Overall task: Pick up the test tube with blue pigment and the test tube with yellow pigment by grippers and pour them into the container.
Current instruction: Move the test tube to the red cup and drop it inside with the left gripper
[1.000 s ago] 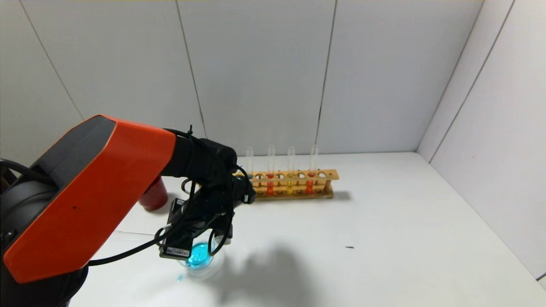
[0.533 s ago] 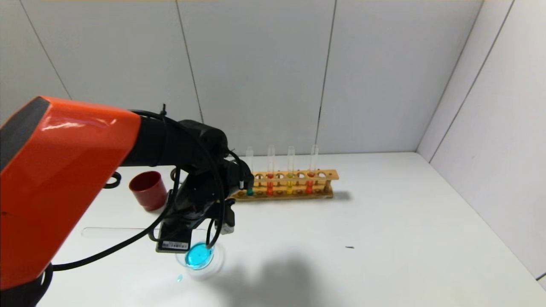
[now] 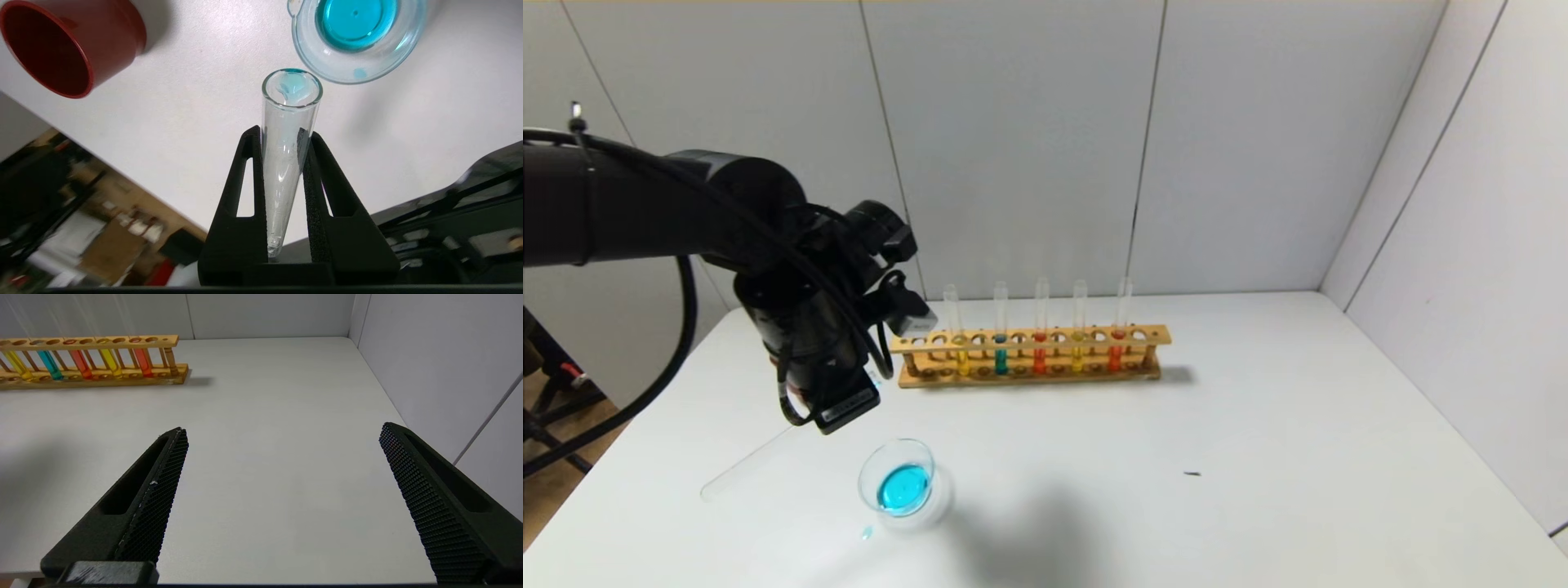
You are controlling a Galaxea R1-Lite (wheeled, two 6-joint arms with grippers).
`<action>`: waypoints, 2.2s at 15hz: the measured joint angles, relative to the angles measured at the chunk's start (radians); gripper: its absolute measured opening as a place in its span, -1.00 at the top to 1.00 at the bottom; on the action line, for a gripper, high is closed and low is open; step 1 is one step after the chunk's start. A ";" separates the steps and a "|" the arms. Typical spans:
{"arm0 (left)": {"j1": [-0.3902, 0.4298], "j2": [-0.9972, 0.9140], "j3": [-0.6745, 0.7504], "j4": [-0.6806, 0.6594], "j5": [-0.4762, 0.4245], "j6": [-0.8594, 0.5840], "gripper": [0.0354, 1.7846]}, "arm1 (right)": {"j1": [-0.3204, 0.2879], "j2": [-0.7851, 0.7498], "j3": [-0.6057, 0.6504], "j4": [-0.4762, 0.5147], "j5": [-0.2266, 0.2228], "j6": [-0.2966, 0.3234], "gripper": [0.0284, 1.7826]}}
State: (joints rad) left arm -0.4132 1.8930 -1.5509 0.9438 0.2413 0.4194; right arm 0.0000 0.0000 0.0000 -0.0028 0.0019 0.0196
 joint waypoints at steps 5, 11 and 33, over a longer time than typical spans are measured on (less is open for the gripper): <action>0.208 -0.209 0.385 -0.591 -0.146 -0.057 0.67 | 0.000 0.000 0.000 0.000 0.000 0.000 -0.92; 0.399 -0.222 0.354 -1.014 -0.213 -0.209 0.67 | 0.000 0.000 0.000 0.000 0.000 0.000 -0.92; 0.519 0.055 0.228 -1.117 -0.210 -0.584 0.67 | 0.000 0.000 0.000 0.000 0.000 0.000 -0.92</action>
State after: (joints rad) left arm 0.1062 1.9483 -1.3230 -0.1736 0.0313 -0.1645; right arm 0.0000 0.0000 0.0000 -0.0028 0.0017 0.0200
